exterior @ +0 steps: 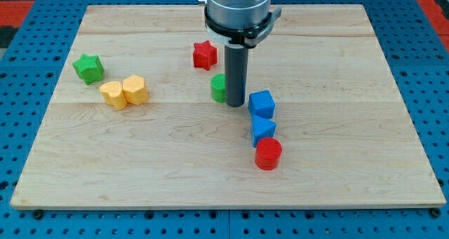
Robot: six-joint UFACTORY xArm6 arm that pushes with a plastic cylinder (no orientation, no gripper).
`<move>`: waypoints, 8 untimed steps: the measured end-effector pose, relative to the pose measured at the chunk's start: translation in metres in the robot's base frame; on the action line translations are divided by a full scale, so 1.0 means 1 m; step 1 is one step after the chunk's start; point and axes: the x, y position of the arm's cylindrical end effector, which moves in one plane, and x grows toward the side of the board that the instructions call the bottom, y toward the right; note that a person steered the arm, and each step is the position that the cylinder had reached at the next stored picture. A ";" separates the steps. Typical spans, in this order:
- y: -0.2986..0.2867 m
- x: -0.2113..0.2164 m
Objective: Move the blue triangle away from the vertical line of blocks
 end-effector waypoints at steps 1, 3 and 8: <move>-0.005 0.016; -0.012 0.076; 0.043 0.069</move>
